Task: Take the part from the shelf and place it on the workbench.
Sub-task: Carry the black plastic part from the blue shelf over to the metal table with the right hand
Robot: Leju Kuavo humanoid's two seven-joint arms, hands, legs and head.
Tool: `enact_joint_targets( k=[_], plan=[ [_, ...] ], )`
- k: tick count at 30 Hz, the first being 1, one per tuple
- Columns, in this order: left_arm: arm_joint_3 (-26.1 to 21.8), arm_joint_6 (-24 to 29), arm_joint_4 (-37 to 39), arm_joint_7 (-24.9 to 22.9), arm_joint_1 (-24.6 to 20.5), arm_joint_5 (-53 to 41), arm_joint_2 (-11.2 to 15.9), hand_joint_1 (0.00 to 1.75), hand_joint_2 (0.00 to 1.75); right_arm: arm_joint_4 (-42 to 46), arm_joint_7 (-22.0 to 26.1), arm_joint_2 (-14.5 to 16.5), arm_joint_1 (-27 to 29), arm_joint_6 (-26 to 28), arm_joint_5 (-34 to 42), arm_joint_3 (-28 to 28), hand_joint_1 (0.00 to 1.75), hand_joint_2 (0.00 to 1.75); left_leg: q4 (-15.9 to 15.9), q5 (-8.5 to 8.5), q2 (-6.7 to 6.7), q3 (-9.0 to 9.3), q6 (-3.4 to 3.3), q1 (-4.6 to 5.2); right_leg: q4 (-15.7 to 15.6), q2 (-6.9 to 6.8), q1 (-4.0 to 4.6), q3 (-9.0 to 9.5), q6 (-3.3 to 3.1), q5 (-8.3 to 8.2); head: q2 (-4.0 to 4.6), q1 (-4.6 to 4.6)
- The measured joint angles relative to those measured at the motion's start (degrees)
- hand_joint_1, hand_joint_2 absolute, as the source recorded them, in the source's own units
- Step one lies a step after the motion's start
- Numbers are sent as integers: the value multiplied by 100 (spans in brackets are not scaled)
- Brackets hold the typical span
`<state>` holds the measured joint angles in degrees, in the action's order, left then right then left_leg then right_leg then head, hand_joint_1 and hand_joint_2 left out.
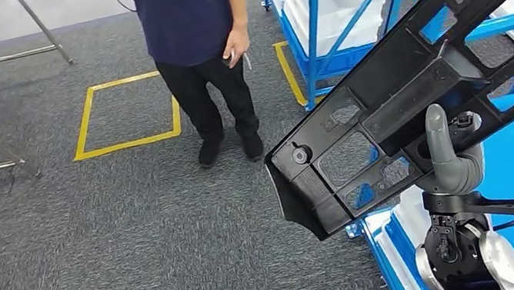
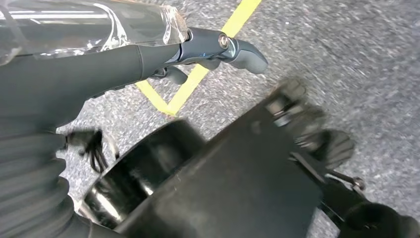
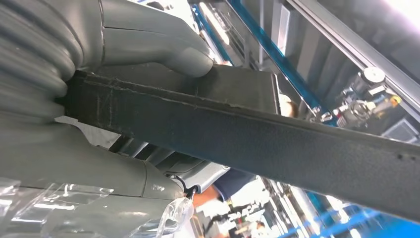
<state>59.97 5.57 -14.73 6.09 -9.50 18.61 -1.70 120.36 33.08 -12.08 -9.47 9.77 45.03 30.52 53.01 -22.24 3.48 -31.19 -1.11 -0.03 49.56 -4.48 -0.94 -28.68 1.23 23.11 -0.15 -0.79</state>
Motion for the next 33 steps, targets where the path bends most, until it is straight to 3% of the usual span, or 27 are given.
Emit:
enact_joint_targets(
  k=[2, 4, 6, 8, 9, 10, 11, 12, 13, 15, 17, 19, 21, 23, 25, 26, 27, 28, 29, 31, 32, 33],
  plan=[
    [1, -8, 1, -1, -6, -7, 2, 0, 175, 15, 1, -3, 10, 0, 0, -11, 175, 175, -411, 121, 175, 190, -48, 67, 0, -113, 20, 19, 49, 22, 0, 1],
    [1, -8, 2, -2, 6, -6, 5, 0, 175, 19, 1, -6, 21, 0, 0, -29, 175, 175, -462, 153, 22, 177, -89, 77, -15, -218, 12, 42, 108, 47, 0, 0],
    [1, -7, 2, -2, 23, -5, 6, 0, 175, 22, 1, -6, 30, -1, -1, -48, 175, 175, -515, 197, -139, 207, -156, 55, 206, -21, -19, -31, 153, 229, 0, -1],
    [1, -4, 1, 0, 21, -2, -1, 0, 175, 26, 4, -14, 52, -1, 2, -67, 175, 175, -536, 220, -298, 229, -203, 37, 982, 315, -27, -378, 168, 636, 0, 1],
    [1, -3, 0, 0, 17, 3, -5, 0, 175, 27, 8, -19, 68, -1, 8, -73, 175, 175, -535, 221, -382, 232, -214, 35, 1469, 395, -21, -622, 172, 832, 0, 3],
    [1, -2, 0, 0, 17, 9, -10, 0, 175, 27, 8, -24, 83, 0, 18, -77, 175, 175, -534, 221, -474, 235, -216, 33, 1835, 429, -17, -821, 177, 937, 0, 2],
    [1, -2, 0, 0, 23, 20, -13, 0, 175, 27, 8, -27, 95, 0, 27, -78, 175, 175, -531, 220, -569, 242, -216, 29, 1978, 441, -20, -922, 182, 920, 0, 3],
    [1, 0, 0, -1, 32, 33, -13, 0, 175, 27, 8, -27, 102, 0, 37, -78, 175, 175, -528, 216, -662, 253, -211, 20, 1854, 450, -27, -892, 187, 781, 0, 2],
    [1, 2, 0, -1, 40, 47, -13, 0, 175, 27, 9, -27, 106, 0, 41, -78, 175, 175, -521, 209, -753, 266, -200, 5, 1496, 488, -42, -742, 197, 554, 0, 3],
    [1, 7, 1, -1, 42, 67, -12, 0, 175, 26, 13, -28, 112, 0, 42, -79, 175, 175, -484, 179, -921, 273, -149, -17, 565, 758, -106, -318, 232, 119, 0, 5],
    [1, 10, 1, -1, 41, 67, -11, 0, 175, 25, 15, -30, 131, 2, 46, -82, 175, 175, -475, 171, -1061, 246, -82, -29, 77, 956, -130, -91, 216, -44, 0, 7],
    [1, 11, 1, -2, 68, 64, -11, 0, 175, 25, 15, -30, 138, 4, 50, -83, 175, 175, -508, 192, -1181, 209, -21, -59, 30, 852, -97, -68, 128, -53, 0, 6],
    [1, 14, 1, -2, 90, 64, -11, 0, 175, 27, 20, -30, 135, 3, 50, -84, 175, 175, -315, 69, -1004, 97, 28, -60, -5, 698, -82, -45, 40, -70, 0, 1],
    [-1, 16, 0, -1, 73, 64, -11, 0, 175, 28, 26, -31, 147, 2, 51, -86, 175, 175, 450, -317, -624, -265, 70, -43, -33, 532, -58, -23, -18, -74, 0, 1],
    [-3, 15, 0, 2, 42, 64, -12, 0, 175, 27, 28, -32, 163, 2, 52, -85, 175, 175, 1365, -681, -467, -710, 91, -46, -37, 362, -26, -18, -42, -61, 0, 4],
    [-3, 12, 0, 2, 32, 62, -13, 0, 175, 27, 29, -32, 168, 2, 53, -85, 175, 175, 1563, -723, -451, -808, 88, -46, -37, 282, -15, -17, -49, -54, 0, 5],
    [-3, 9, 0, 1, 29, 60, -13, 0, 175, 27, 30, -32, 171, 2, 54, -84, 175, 175, 1498, -652, -439, -771, 75, -42, -37, 208, -9, -12, -51, -46, 0, 4],
    [-2, 6, 0, -3, 33, 57, -13, 0, 175, 27, 32, -32, 172, 2, 55, -85, 175, 175, 1173, -483, -398, -598, 53, -32, -37, 141, -4, -1, -49, -37, 0, 4],
    [0, 3, 0, -8, 46, 54, -13, 0, 175, 27, 36, -32, 172, 2, 57, -85, 175, 175, 682, -267, -279, -336, 19, -11, -38, 84, -1, 16, -43, -26, 0, 4],
    [2, 2, 0, -16, 59, 51, -13, 0, 175, 27, 43, -32, 174, 2, 62, -87, 175, 175, -230, 55, 133, 143, -55, 68, -46, -19, 12, 54, -15, -3, 0, 3],
    [3, 2, 0, -18, 57, 50, -11, 0, 175, 27, 48, -32, 175, 2, 64, -87, 175, 175, -455, 119, 266, 251, -80, 107, -52, -71, 14, 66, 6, 7, 0, -1],
    [4, 3, 0, -19, 51, 48, -9, 0, 175, 27, 51, -32, 179, 2, 66, -89, 175, 175, -544, 133, 303, 277, -93, 138, -59, -135, 18, 79, 30, 18, 0, -1]
  ],
)
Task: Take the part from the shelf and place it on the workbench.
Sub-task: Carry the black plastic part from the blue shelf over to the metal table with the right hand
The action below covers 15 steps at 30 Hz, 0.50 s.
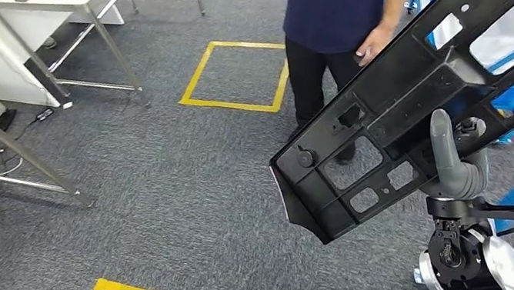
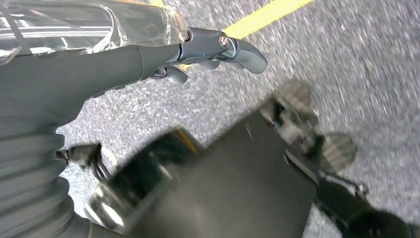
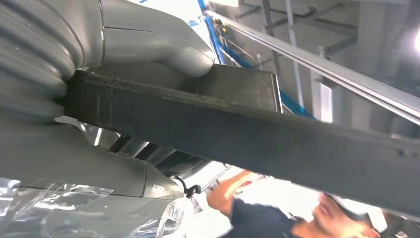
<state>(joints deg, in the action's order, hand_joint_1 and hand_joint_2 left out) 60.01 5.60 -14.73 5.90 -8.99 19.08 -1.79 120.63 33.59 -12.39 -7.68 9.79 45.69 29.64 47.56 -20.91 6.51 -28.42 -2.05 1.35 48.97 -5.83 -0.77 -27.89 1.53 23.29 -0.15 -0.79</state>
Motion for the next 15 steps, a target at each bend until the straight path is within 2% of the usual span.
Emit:
enact_joint_targets(
  k=[1, 2, 3, 4, 5, 6, 7, 8, 9, 10, 11, 13, 14, 15],
  plan=[
    [2, 0, 0, -2, -4, -8, 2, 0, 175, 1, 3, 0, 7, 0, 2, -3, 175, 175, -13, 9, -87, -6, -10, 5, -6, -73, 9, 18, 32, 17, 0, 0],
    [5, -1, 0, -8, 3, -20, 3, 0, 175, 3, 5, -1, 15, 0, 4, -10, 175, 175, -25, 23, -188, 1, -26, -7, 14, -72, -8, 29, 64, 52, 0, -1],
    [8, -2, 0, -16, 10, -34, 3, 0, 175, 5, 5, -1, 24, -2, 4, -18, 175, 175, -44, 39, -275, 17, -47, -27, 116, 10, -12, 3, 90, 137, 0, 1],
    [10, -4, 0, -26, 13, -51, 1, 0, 175, 8, 8, -3, 33, -7, 4, -26, 175, 175, -60, 58, -362, 37, -76, -50, 356, 151, -17, -94, 109, 287, 0, 1],
    [12, -7, 0, -33, 15, -62, -3, 0, 175, 9, 10, -7, 42, -11, 5, -34, 175, 175, -65, 71, -450, 49, -99, -64, 750, 335, -26, -277, 117, 489, 0, 1],
    [15, -8, 0, -38, 10, -69, -7, 0, 175, 9, 11, -10, 55, -15, 5, -39, 175, 175, -65, 77, -543, 48, -117, -68, 1240, 460, -21, -518, 118, 706, 0, 2],
    [20, -9, 0, -39, 10, -72, -10, 0, 175, 8, 14, -14, 71, -18, 5, -44, 175, 175, -64, 80, -643, 50, -127, -69, 1698, 522, -18, -756, 118, 869, 0, 4],
    [25, -9, 0, -41, 14, -69, -14, 0, 175, 7, 14, -15, 82, -17, 6, -47, 175, 175, -62, 80, -747, 53, -127, -70, 1985, 548, -19, -922, 119, 929, 0, 4],
    [28, -8, 0, -42, 22, -65, -15, 0, 175, 7, 15, -15, 90, -17, 6, -50, 175, 175, -59, 79, -849, 61, -127, -76, 2016, 557, -22, -968, 120, 861, 0, 5],
    [30, -6, 0, -43, 30, -61, -15, 0, 175, 8, 15, -15, 92, -17, 6, -53, 175, 175, -55, 78, -946, 72, -123, -85, 1791, 575, -27, -890, 120, 686, 0, 5],
    [30, -4, 0, -44, 33, -57, -15, 0, 175, 8, 15, -15, 91, -18, 6, -56, 175, 175, -48, 73, -1041, 83, -111, -100, 1349, 652, -41, -697, 127, 439, 0, 6],
    [30, -2, 0, -44, 24, -55, -15, 0, 175, 10, 18, -15, 88, -19, 6, -63, 175, 175, -14, 51, -1212, 77, -62, -114, 444, 940, -82, -284, 138, 39, -1, 8],
    [30, -1, 0, -44, 18, -55, -15, 0, 175, 11, 17, -15, 88, -19, 8, -67, 175, 175, -8, 44, -1284, 65, -30, -118, 167, 1046, -92, -156, 127, -62, -1, 9],
    [30, -1, 0, -45, 20, -55, -15, 0, 175, 11, 17, -15, 84, -19, 8, -72, 175, 175, -10, 44, -1348, 45, 2, -121, 59, 1076, -86, -109, 98, -90, -1, 10]
  ],
)
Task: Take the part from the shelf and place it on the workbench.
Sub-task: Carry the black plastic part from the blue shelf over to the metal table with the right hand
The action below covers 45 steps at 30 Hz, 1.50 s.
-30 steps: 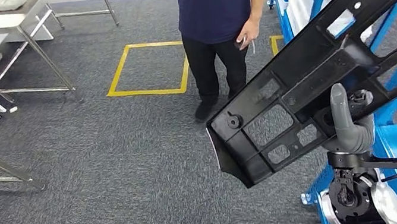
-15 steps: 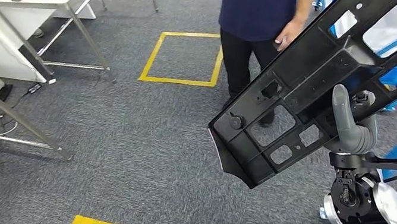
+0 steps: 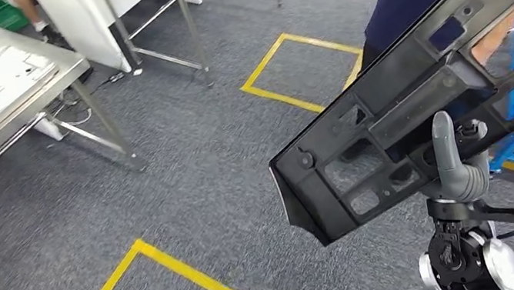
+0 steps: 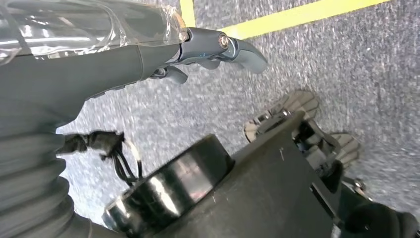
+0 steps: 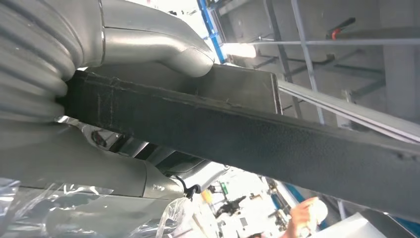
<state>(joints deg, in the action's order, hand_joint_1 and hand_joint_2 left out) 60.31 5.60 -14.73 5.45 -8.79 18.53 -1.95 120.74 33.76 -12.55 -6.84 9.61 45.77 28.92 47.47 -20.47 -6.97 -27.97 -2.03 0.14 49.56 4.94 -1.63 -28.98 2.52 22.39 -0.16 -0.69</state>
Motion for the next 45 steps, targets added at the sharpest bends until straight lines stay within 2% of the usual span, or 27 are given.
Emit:
enact_joint_targets(
  k=[2, 4, 6, 8, 9, 11, 13, 15, 17, 19, 22, 23, 24, 25, 26, 28, 29, 30, 32, 33, 35, 37, 39, 40, 41, 43, 45],
  plan=[
    [1, 2, 0, -9, 14, 1, 2, 0, 175, 0, -2, 0, -16, 1, 1, -7, 175, 175, -8, 1, -79, -37, 50, -24, -39, -139, 21, 16, -81, -22, -1, 0],
    [3, 7, 0, -25, 13, -2, 3, 0, 175, 2, -1, -1, -30, 1, -1, -10, 175, 175, 312, -191, 141, -205, 100, -21, -85, -290, 20, 38, -152, -46, 0, -5],
    [3, 9, -1, -32, -13, -3, 3, 0, 175, 3, 0, -2, -27, 1, -2, -13, 175, 175, 1170, -612, 480, -615, 152, -13, -118, -441, 30, 55, -192, -52, 1, -7],
    [3, 8, -2, -30, -47, -1, 2, 0, 175, 4, 0, -2, -21, 1, -2, -14, 175, 175, 1980, -902, 591, -1006, 179, -24, -121, -604, 42, 58, -203, -40, 1, -5],
    [3, 8, -2, -31, -56, -2, 2, 0, 175, 4, -1, -2, -19, 1, -2, -14, 175, 175, 2076, -894, 609, -1052, 179, -25, -120, -683, 44, 63, -204, -31, 1, -5],
    [10, 12, -2, -41, -52, -15, 2, 0, 175, 4, -1, -2, -19, 1, -2, -14, 175, 175, 1479, -571, 695, -741, 154, -18, -121, -818, 45, 90, -190, -9, 1, -5],
    [21, 23, -2, -52, -39, -31, 2, 0, 175, 7, 1, -2, -19, 1, -3, -15, 175, 175, 492, -196, 986, -228, 97, 22, -114, -927, 61, 127, -153, 21, 1, -6],
    [40, 39, -2, -57, -34, -37, 4, 0, 175, 9, 2, -2, -14, 1, -3, -20, 175, 175, 22, -69, 1142, -6, 51, 64, -109, -1039, 87, 150, -100, 52, 1, -2],
    [58, 59, -2, -60, -15, -37, 8, 0, 175, 10, 1, -2, -13, 2, -4, -25, 175, 175, -18, -59, 1005, 3, 12, 67, -123, -1161, 96, 178, -38, 80, 1, 0],
    [68, 76, -2, -60, 5, -35, 9, 0, 175, 14, 3, -1, -16, 1, -5, -33, 175, 175, -48, -25, 852, 42, -53, 44, 100, -1009, 75, 114, 15, 252, 1, -2],
    [75, 98, -2, -58, -1, -31, 2, 0, 175, 15, 7, -2, 9, 8, -5, -50, 175, 175, -57, 3, 627, 68, -125, 26, 1423, -579, 63, -514, 37, 865, 1, 2],
    [76, 103, -2, -58, 1, -29, 1, 0, 175, 15, 7, -2, 22, 13, -4, -54, 175, 175, -56, 1, 545, 70, -129, 30, 1815, -535, 66, -734, 40, 978, 1, 2],
    [76, 107, -2, -58, 6, -25, 0, 0, 175, 15, 7, -2, 32, 16, -3, -55, 175, 175, -54, 0, 459, 75, -131, 34, 1988, -516, 67, -858, 38, 971, 1, 2],
    [76, 110, -2, -57, 10, -22, 0, 0, 175, 15, 7, -2, 38, 17, -3, -56, 175, 175, -52, -1, 371, 82, -131, 36, 1888, -504, 67, -852, 29, 840, 1, 2],
    [76, 119, -2, -56, 11, -20, -1, 0, 175, 15, 7, -2, 41, 19, -3, -56, 175, 175, -50, -3, 281, 93, -128, 36, 1533, -467, 66, -716, 13, 613, 1, 2],
    [76, 152, -2, -50, 4, -19, -8, 0, 175, 15, 8, -2, 39, 19, -4, -57, 175, 175, -36, -17, 113, 103, -108, 39, 546, -199, 64, -281, -32, 145, 1, 4],
    [77, 172, -2, -46, 2, -21, -12, 0, 175, 18, 12, -2, 40, 20, -4, -60, 175, 175, -26, -27, 41, 94, -90, 44, 184, -75, 63, -114, -53, 1, 1, 6],
    [78, 188, -2, -43, 2, -23, -16, 0, 175, 21, 17, -2, 41, 21, -3, -62, 175, 175, -20, -34, -28, 78, -69, 45, -15, 6, 64, -23, -69, -60, 1, 5],
    [78, 205, -2, -35, 11, -25, -9, 0, 175, 27, 31, -2, 36, 26, -2, -68, 175, 175, -30, -29, -159, 41, -15, 39, -95, -88, 64, 14, -104, -85, 1, 5],
    [78, 208, -3, -32, 14, -25, -4, 0, 175, 28, 36, -1, 34, 27, 0, -68, 175, 175, -3, -53, -128, 20, 15, 41, -123, -162, 60, 29, -127, -94, 1, 2],
    [77, 210, -4, -22, 5, -22, 6, 0, 175, 29, 46, 0, 39, 27, 13, -69, 175, 175, 409, -300, 158, -189, 84, 48, -176, -323, 40, 59, -180, -112, 1, -2],
    [75, 209, -5, -8, -20, -18, 3, 0, 175, 30, 51, -1, 63, 28, 33, -74, 175, 175, 1345, -734, 492, -656, 151, 21, -188, -485, 43, 70, -207, -102, 1, -4],
    [72, 210, -7, -1, -55, -15, 4, 0, 175, 29, 53, -1, 89, 29, 45, -79, 175, 175, 2031, -931, 589, -1018, 202, -23, -188, -659, 40, 80, -204, -77, 1, -3],
    [72, 210, -8, -2, -64, -16, 4, 0, 175, 28, 54, -1, 97, 29, 48, -79, 175, 175, 2017, -860, 615, -1019, 222, -43, -188, -737, 34, 94, -194, -62, 1, -3],
    [72, 210, -9, -6, -64, -18, 4, 0, 175, 28, 55, 0, 101, 29, 48, -79, 175, 175, 1722, -678, 658, -877, 236, -60, -187, -805, 28, 116, -178, -44, 1, -3],
    [74, 209, -9, -14, -41, -19, 4, 0, 175, 28, 59, 0, 101, 29, 48, -80, 175, 175, 762, -239, 923, -392, 240, -66, -184, -917, 32, 173, -127, 1, 1, -6],
    [77, 207, -9, -16, -29, -22, 5, 0, 175, 29, 64, -2, 103, 30, 48, -88, 175, 175, 132, -11, 1159, -100, 204, -48, -167, -1020, 62, 206, -56, 48, 1, -2]
  ],
)
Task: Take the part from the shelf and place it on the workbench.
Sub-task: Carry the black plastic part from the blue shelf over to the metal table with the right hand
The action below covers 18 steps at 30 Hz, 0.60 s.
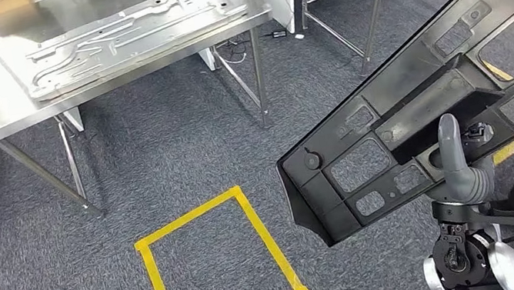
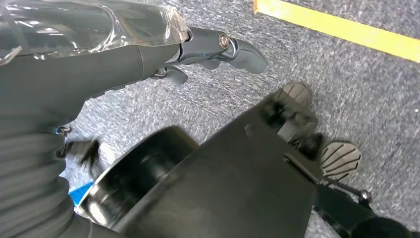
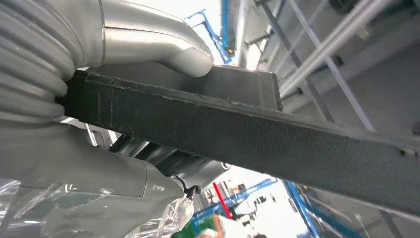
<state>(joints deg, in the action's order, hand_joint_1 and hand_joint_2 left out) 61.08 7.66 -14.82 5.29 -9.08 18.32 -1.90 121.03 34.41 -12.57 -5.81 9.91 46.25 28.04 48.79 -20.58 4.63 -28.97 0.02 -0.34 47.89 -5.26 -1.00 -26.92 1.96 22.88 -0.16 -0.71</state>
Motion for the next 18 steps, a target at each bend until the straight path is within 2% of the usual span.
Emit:
enact_joint_targets(
  k=[1, 2, 3, 4, 5, 7, 8, 9, 10, 11, 12, 14, 15, 16, 17, 18],
  plan=[
    [1, -2, 0, 0, 5, -3, 2, 0, 175, 0, 3, -1, 0, 0, 0, -5, 175, 175, -88, 17, 29, 24, -29, 14, 1, -60, 18, 11, 36, 17, 0, 4],
    [2, -3, 0, 0, 12, -7, 4, 0, 175, 0, 7, -1, -1, 2, 1, -10, 175, 175, -107, 19, -52, 15, -64, 14, -3, -128, 19, 27, 71, 31, 0, 5],
    [3, -4, 0, 0, 27, -9, 5, 0, 175, 0, 8, 1, -2, 3, 1, -13, 175, 175, -114, 24, -131, 18, -101, 9, 5, -132, 6, 45, 105, 62, 1, 6],
    [3, -7, 0, 0, 32, -9, 6, 0, 175, 0, 11, 3, -2, 4, 1, -14, 175, 175, -125, 31, -207, 30, -143, 3, 101, -46, -11, 19, 132, 145, 1, 3],
    [3, -9, 0, 0, 30, -5, 6, 0, 175, 1, 16, 3, 0, 6, 1, -17, 175, 175, -140, 43, -285, 46, -184, -8, 346, 98, -25, -82, 151, 296, 1, 3],
    [3, -13, 0, 0, 15, 7, 3, 0, 175, 1, 23, 3, 11, 8, 2, -26, 175, 175, -148, 48, -439, 62, -242, -9, 1243, 408, -24, -525, 163, 710, 1, 3],
    [3, -13, 0, 0, 14, 13, 2, 0, 175, 0, 27, 2, 19, 9, 6, -31, 175, 175, -147, 44, -523, 66, -258, -2, 1718, 467, -14, -785, 164, 871, 1, 5],
    [3, -13, 0, 0, 20, 17, 2, 0, 175, -1, 27, 2, 27, 11, 11, -35, 175, 175, -145, 39, -612, 74, -267, 6, 2026, 490, -6, -980, 160, 924, 1, 5],
    [3, -13, 0, 0, 28, 20, 3, 0, 175, -1, 28, 2, 34, 11, 14, -39, 175, 175, -144, 34, -705, 85, -273, 13, 2094, 502, -3, -1067, 150, 854, 1, 5],
    [3, -13, 0, 0, 34, 22, 3, 0, 175, -1, 30, 2, 36, 12, 18, -45, 175, 175, -143, 29, -802, 100, -275, 17, 1889, 527, -2, -1023, 129, 664, 1, 5],
    [3, -12, 0, 0, 35, 22, 3, 0, 175, -1, 32, 2, 37, 12, 17, -52, 175, 175, -143, 23, -897, 118, -272, 18, 1485, 593, -2, -874, 101, 407, 1, 6],
    [3, -13, 0, -1, 26, 22, -4, 0, 175, 0, 45, 2, 35, 2, 28, -64, 175, 175, -132, 4, -1059, 133, -248, 22, 562, 886, 5, -499, 30, -38, 1, 10],
    [3, -14, 0, -2, 26, 22, -8, 0, 175, -1, 59, 2, 35, -15, 51, -68, 175, 175, -132, -7, -1123, 129, -228, 27, 271, 991, 12, -376, 1, -148, 1, 10],
    [3, -15, 0, -2, 29, 21, -11, 0, 175, -1, 78, 2, 35, -42, 85, -72, 175, 175, -138, -17, -1183, 120, -205, 29, 121, 1044, 19, -315, -25, -186, 0, 11],
    [3, -17, 0, -3, 36, 22, -11, 0, 175, -2, 104, 3, 35, -78, 128, -75, 175, 175, -147, -23, -1240, 109, -180, 33, 59, 1002, 22, -288, -49, -198, 0, 10],
    [2, -19, 0, -2, 42, 22, -8, 0, 175, -3, 128, 6, 34, -113, 168, -78, 175, 175, -152, -35, -1236, 105, -156, 27, 50, 940, 13, -276, -71, -200, 0, 8]
  ],
)
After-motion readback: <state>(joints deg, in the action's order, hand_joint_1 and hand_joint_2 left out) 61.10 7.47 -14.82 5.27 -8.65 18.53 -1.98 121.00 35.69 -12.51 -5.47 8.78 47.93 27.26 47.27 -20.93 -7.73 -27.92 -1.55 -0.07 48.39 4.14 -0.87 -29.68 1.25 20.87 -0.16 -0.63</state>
